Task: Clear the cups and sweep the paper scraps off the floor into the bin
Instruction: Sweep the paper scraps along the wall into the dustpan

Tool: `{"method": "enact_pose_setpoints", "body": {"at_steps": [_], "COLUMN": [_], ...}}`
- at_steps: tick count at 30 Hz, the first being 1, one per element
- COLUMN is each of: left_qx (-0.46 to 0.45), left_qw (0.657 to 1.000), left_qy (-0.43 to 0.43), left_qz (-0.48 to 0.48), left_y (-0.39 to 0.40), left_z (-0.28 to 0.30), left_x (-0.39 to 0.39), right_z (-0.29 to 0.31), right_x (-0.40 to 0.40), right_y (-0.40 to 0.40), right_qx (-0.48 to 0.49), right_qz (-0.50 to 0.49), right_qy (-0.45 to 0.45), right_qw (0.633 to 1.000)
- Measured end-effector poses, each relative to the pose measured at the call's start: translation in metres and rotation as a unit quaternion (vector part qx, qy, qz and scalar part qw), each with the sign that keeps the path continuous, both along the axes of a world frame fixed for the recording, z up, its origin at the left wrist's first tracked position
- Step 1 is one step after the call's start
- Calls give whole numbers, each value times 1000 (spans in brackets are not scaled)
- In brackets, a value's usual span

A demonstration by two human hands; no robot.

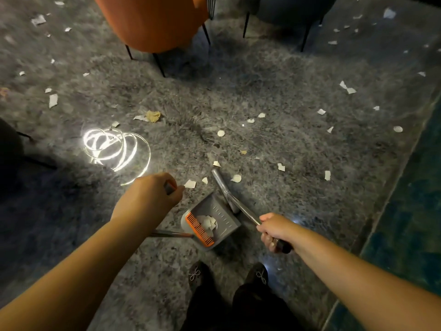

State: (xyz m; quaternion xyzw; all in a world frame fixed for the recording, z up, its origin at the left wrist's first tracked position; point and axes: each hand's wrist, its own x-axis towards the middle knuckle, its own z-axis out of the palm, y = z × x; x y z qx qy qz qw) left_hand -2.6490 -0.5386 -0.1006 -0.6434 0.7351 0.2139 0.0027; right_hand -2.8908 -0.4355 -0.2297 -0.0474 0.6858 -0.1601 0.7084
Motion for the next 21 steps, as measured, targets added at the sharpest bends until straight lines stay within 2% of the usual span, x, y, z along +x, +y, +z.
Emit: {"method": "enact_pose_setpoints", "body": {"at_steps": [10, 17, 21], "left_qx": [5, 22, 28], "left_qw": [998, 997, 998], "left_qy": [-10, -22, -22], "left_qz": [65, 68, 56], "left_y": [-13, -35, -52], "left_z": [-1, -20, -27], "left_x": [88, 131, 142], "right_z": [3, -18, -20], "right_x": [20, 30, 43], "right_y": [-36, -67, -84], "right_qx": [-18, -7, 6], "right_qz": [-6, -20, 3], "right_qy": [67, 124, 138], "right_qw": [998, 992, 990]}}
